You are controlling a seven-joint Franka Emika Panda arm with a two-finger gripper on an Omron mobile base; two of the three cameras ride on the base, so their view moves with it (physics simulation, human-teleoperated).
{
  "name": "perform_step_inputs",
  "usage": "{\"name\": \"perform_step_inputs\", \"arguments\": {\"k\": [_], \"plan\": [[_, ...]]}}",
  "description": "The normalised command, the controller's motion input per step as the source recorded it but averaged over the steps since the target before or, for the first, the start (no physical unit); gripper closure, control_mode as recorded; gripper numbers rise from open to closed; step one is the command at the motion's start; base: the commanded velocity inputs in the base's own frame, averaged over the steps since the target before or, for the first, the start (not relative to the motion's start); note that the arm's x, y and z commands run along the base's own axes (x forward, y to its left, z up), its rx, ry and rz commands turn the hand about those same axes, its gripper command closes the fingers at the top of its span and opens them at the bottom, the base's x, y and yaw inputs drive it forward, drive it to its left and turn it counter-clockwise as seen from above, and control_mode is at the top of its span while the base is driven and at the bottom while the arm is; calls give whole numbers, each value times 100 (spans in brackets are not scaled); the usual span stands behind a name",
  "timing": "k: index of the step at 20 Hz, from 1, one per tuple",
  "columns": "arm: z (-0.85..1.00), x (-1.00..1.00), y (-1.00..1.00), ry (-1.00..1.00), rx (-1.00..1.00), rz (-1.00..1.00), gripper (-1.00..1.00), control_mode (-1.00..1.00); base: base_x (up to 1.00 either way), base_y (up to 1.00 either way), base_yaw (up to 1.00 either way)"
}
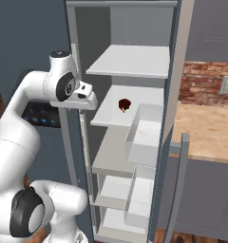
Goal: Take the steak from the fridge and place it on the digital scale on the counter by the fridge. Wait a few seconds for a reading, then move it to the plate on the dining counter.
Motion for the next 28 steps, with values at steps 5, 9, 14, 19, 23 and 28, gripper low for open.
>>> {"name": "perform_step_inputs", "arguments": {"k": [5, 9, 14, 19, 23, 28], "plan": [[-5, -5, -32, -10, 0, 0, -100, -100, 0, 0, 0], [0, 0, -69, -22, 0, 0, -100, -100, 0, 0, 0], [0, 3, -48, -20, 0, 0, -100, -100, 0, 0, 0], [0, 24, -38, -8, 0, 0, -100, -100, 0, 0, 0], [-9, 58, -21, 0, 0, 0, -100, -100, 0, 0, 0], [-8, 63, -3, 0, 0, 0, -100, -100, 0, 0, 0]]}}
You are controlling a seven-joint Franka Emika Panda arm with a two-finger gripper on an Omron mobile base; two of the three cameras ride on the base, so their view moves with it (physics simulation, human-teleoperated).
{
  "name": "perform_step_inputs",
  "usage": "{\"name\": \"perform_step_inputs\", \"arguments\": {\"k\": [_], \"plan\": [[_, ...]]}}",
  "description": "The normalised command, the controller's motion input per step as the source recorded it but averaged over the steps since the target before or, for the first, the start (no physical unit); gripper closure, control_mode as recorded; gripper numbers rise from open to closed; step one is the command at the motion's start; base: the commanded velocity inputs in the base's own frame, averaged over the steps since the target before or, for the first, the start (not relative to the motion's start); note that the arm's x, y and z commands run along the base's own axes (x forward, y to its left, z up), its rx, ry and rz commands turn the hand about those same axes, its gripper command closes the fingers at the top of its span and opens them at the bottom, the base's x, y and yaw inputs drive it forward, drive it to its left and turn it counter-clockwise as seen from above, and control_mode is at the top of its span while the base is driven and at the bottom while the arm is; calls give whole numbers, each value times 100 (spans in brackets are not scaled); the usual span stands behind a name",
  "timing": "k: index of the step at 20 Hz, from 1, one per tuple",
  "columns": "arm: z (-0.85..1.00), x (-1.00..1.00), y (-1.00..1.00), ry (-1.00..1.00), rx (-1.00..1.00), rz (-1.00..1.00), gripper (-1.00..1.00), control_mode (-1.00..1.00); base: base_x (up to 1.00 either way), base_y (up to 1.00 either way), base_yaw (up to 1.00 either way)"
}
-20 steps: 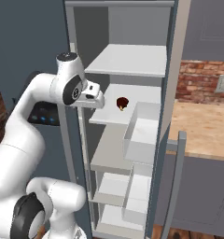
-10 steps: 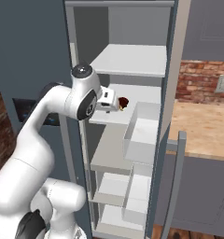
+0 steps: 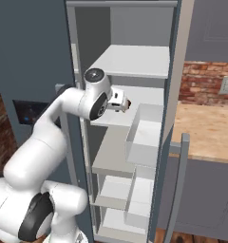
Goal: Take the steak from the fridge and place it on the digital scale on the counter by the fridge. Wait a few seconds for a reading, then move it to the plate on the dining counter.
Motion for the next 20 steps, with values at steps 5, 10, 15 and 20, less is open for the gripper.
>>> {"name": "perform_step_inputs", "arguments": {"k": [5, 10, 15, 20], "plan": [[-16, 62, 0, 0, 0, 0, -100, -100, 0, 0, 0], [-26, 50, 0, 0, 0, 0, -100, -100, 0, 0, 0], [-29, 49, 0, 0, 2, 0, -100, -100, 0, 0, 0], [-20, 49, -5, 0, 4, 0, -100, -100, 0, 0, 0]]}}
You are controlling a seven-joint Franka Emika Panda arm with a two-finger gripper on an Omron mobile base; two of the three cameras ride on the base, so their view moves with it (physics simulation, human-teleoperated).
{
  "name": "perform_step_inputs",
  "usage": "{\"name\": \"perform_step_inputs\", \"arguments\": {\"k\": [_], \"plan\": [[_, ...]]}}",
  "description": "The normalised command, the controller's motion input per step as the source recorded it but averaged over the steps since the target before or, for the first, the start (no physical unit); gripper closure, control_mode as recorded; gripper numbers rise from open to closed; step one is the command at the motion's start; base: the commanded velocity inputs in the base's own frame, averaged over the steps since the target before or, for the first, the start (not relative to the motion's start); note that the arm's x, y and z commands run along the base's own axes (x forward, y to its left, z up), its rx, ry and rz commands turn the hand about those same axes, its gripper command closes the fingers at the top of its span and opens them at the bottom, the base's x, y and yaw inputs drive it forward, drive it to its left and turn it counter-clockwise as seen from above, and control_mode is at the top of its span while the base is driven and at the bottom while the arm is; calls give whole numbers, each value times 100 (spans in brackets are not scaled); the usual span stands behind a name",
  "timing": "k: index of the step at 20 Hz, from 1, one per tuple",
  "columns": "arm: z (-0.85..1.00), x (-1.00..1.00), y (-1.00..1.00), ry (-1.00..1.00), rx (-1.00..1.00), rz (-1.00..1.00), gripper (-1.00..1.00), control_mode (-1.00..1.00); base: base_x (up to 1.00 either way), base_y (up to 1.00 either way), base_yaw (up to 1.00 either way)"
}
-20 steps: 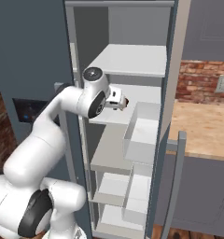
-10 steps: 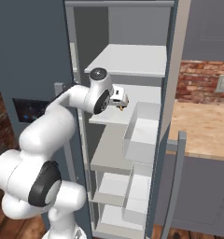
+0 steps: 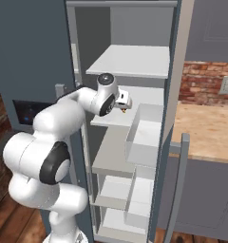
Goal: Take the steak from the fridge and place it on the digital scale on the counter by the fridge. Wait a few seconds for a reading, then move it to the plate on the dining counter.
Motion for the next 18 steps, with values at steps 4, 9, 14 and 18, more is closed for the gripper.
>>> {"name": "perform_step_inputs", "arguments": {"k": [4, 9, 14, 18], "plan": [[-18, 49, -8, 0, 4, 0, -100, -100, 0, 0, 0], [-17, 51, -7, 0, 3, 0, -100, -100, 0, 0, 0], [-19, 47, -6, 0, 2, 0, -100, -100, 0, 0, 0], [-22, 47, -8, 0, 1, 0, -100, -100, 0, 0, 0]]}}
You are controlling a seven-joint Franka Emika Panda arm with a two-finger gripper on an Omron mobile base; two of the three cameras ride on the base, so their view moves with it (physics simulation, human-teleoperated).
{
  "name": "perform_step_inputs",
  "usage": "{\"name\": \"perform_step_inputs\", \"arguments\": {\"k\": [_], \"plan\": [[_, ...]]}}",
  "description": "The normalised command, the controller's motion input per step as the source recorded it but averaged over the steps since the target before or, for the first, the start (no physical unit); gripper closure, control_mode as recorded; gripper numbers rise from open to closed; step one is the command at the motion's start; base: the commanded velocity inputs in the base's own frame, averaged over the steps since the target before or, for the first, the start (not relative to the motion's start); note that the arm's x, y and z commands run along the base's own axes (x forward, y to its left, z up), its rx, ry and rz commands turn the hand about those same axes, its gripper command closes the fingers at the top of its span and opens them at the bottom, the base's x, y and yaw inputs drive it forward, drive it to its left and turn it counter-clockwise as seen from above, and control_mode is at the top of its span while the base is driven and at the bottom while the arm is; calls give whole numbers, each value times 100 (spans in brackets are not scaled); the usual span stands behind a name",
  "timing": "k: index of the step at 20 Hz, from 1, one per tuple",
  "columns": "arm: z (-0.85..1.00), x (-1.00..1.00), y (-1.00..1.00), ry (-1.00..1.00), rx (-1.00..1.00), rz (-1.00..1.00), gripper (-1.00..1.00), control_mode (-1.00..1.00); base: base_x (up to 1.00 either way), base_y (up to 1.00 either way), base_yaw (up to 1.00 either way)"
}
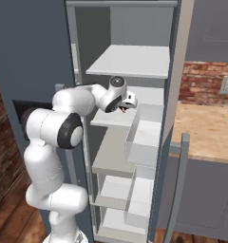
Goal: Take the steak from the fridge and place it on the digital scale on the counter by the fridge. Wait a few seconds for a reading, then move it to the plate on the dining counter.
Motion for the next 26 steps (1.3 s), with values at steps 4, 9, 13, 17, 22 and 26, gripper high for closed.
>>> {"name": "perform_step_inputs", "arguments": {"k": [4, 9, 13, 17, 22, 26], "plan": [[-23, 51, -8, 0, 0, 0, -100, -100, 0, 0, 0], [-17, 53, -7, 0, 4, 0, -100, -100, 0, 0, 0], [-17, 57, -4, 0, 4, 0, -100, -100, 0, 0, 0], [-24, 55, -4, 0, 4, 0, -100, -100, 0, 0, 0], [-32, 35, -1, 1, 2, 0, -100, -100, 0, 0, 0], [-44, 11, 0, 2, 0, 0, -100, -100, 0, 0, 0]]}}
